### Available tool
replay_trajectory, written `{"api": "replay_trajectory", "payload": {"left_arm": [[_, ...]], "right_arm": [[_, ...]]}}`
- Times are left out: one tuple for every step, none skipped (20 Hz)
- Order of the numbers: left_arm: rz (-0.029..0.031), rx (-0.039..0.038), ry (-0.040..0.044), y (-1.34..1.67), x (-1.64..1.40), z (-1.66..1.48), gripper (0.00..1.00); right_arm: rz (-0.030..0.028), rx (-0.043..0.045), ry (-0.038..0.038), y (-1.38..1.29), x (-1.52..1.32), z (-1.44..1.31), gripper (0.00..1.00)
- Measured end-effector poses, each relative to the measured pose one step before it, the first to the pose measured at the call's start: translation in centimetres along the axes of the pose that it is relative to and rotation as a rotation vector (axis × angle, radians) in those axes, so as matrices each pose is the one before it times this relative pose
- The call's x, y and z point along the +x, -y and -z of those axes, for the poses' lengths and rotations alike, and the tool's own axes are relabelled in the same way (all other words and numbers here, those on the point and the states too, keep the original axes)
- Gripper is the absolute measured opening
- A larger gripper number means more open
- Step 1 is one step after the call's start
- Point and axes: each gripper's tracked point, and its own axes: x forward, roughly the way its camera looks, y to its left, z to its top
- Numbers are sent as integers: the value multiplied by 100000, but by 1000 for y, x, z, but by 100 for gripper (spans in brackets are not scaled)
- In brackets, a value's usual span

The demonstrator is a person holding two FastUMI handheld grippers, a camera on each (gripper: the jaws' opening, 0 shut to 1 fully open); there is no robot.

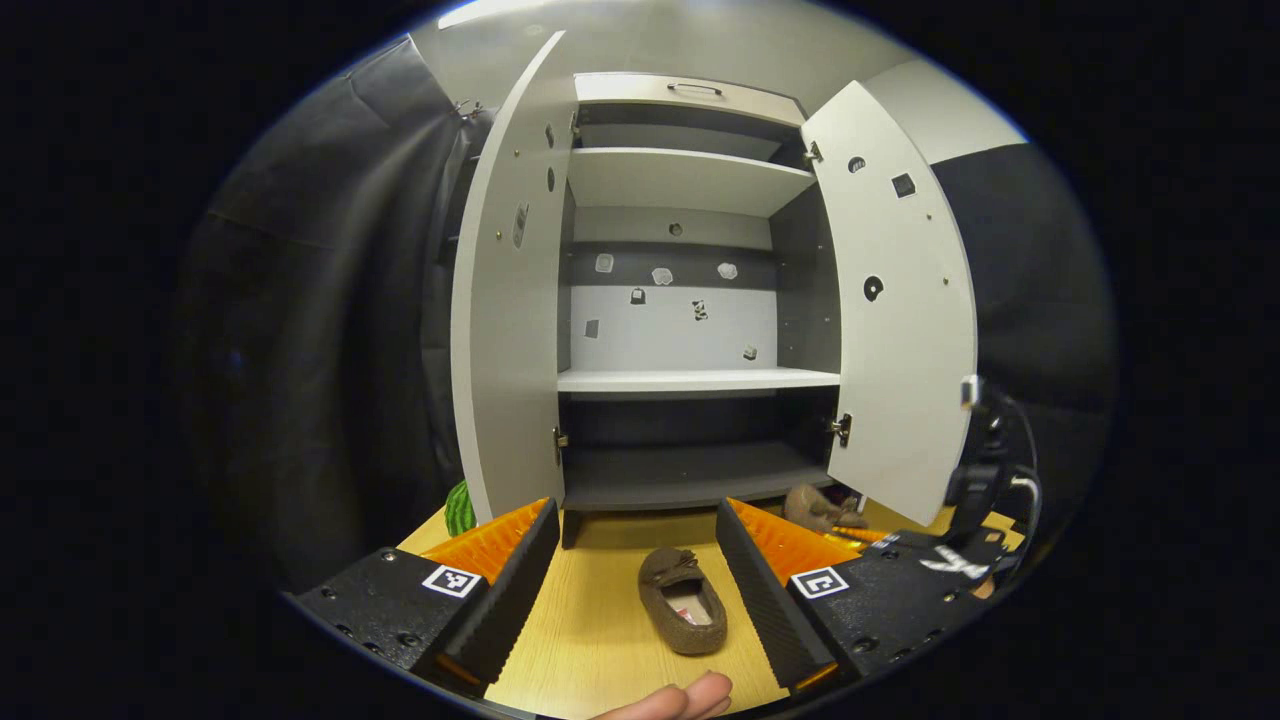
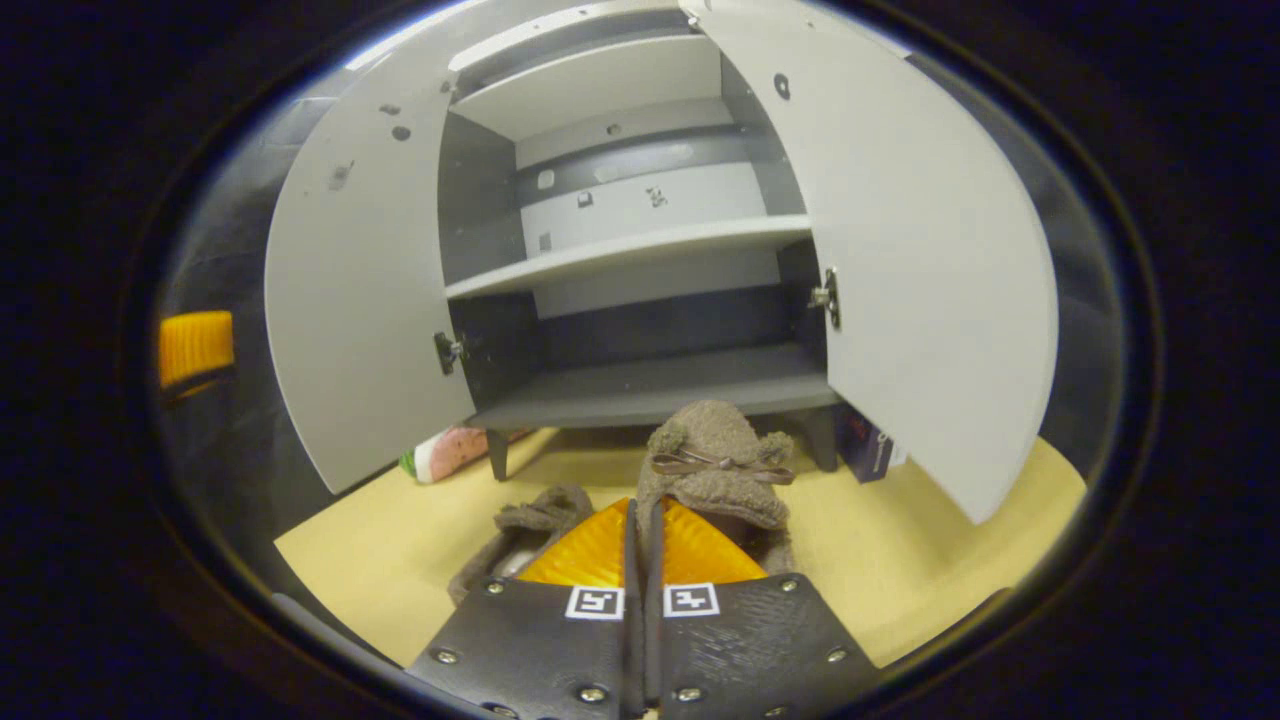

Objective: Grab one shoe with the right hand and put it into the shoe cabinet, grab the other shoe with the left hand and put it into the shoe cabinet; then close the right door with the right hand and the left door with the left hand.

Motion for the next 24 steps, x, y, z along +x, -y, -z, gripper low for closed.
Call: {"api": "replay_trajectory", "payload": {"left_arm": [[590,-27,418,174,195,39,94],[868,-648,330,250,189,188,97],[859,-821,26,267,295,254,97],[371,-402,-739,157,299,534,97],[-54,-372,-355,2,325,420,97],[134,-116,-555,53,220,377,97],[162,67,-585,91,240,374,97],[-257,102,-355,-43,262,388,97],[-219,199,-610,-48,126,308,97],[198,28,-411,112,129,291,97],[521,-416,-5,144,-5,87,97],[555,-550,288,47,6,-10,97],[443,-458,567,88,117,-130,97],[101,-4,529,25,82,-159,97],[-199,398,925,-90,25,-238,97],[-623,329,1357,-117,50,-431,97],[-934,-90,1632,-227,99,-605,97],[-789,-892,2272,-329,407,-846,96],[-600,-1401,2355,-241,317,-833,97],[-738,-1195,57,-215,445,-168,96],[-32,-1550,135,-90,252,-184,96],[559,-1856,1140,4,93,-445,96],[654,-1472,605,33,246,-315,96],[486,-440,-328,-39,266,-20,97]], "right_arm": [[-1109,-148,2182,-397,-495,-1548,0],[-848,-177,2536,-458,-469,-1730,0],[-538,-871,2406,-413,-387,-1704,0],[-440,-1224,2417,-415,-341,-1820,0],[-255,-1194,2347,-394,-189,-1702,0],[23,-247,2260,-273,-249,-1791,0],[-1201,-549,1218,-696,43,-1601,0],[-1635,-1292,914,-560,141,-1680,0],[-1837,-1184,1612,-501,392,-1848,0],[-1913,-1111,1031,-422,744,-1863,1],[-1533,-1576,489,-238,803,-1514,0],[-146,-2003,45,163,1031,-1622,0],[445,-1953,764,338,1237,-1696,0],[1509,-1879,652,623,1409,-1654,0],[493,-1506,0,460,1588,-1352,1],[577,-966,570,556,1746,-1499,0],[1004,-1549,-542,733,1987,-1139,1],[480,-671,-188,639,1976,-1038,0],[865,57,-830,623,2176,-717,0],[-280,260,-1410,416,2118,-393,1],[200,-99,-1808,418,1905,-82,0],[1001,-439,-1546,584,1716,42,1],[752,-747,-957,344,1710,237,1],[833,-999,-1225,284,1575,353,1]]}}
